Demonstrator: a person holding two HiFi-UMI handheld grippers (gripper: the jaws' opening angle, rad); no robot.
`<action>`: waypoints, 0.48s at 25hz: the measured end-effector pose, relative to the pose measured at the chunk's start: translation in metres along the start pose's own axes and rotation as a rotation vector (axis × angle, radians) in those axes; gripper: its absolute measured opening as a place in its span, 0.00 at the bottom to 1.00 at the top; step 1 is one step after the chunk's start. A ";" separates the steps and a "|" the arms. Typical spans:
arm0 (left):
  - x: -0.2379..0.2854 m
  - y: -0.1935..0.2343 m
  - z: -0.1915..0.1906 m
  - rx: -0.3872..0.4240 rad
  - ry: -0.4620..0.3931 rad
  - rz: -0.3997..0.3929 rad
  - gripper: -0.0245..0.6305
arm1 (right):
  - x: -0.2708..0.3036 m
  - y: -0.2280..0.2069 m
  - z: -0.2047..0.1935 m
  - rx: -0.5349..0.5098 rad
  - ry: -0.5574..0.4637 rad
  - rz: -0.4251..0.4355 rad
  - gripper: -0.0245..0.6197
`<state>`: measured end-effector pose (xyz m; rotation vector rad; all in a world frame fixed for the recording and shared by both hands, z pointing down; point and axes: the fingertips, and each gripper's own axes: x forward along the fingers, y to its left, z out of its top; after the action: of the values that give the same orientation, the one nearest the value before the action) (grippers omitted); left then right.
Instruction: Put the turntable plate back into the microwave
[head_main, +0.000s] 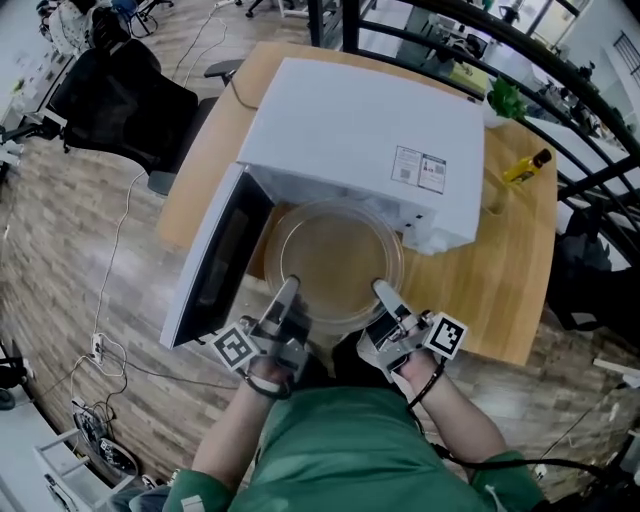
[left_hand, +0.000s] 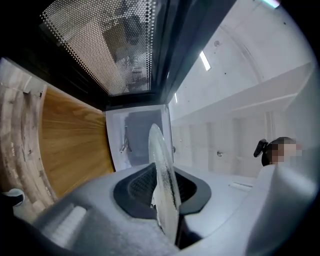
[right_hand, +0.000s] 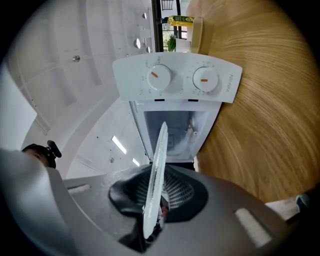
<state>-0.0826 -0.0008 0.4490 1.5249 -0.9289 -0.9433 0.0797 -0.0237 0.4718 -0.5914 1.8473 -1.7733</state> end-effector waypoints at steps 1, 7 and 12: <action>0.003 0.002 0.002 0.002 -0.006 -0.001 0.11 | 0.003 -0.001 0.003 0.001 0.001 0.003 0.12; 0.023 0.016 0.009 -0.005 -0.013 -0.006 0.11 | 0.016 -0.016 0.020 0.010 -0.021 0.003 0.11; 0.037 0.036 0.013 -0.010 0.018 -0.001 0.11 | 0.021 -0.037 0.030 -0.014 -0.047 -0.024 0.12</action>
<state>-0.0826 -0.0443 0.4793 1.5228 -0.9097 -0.9320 0.0807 -0.0618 0.5073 -0.6573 1.8295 -1.7488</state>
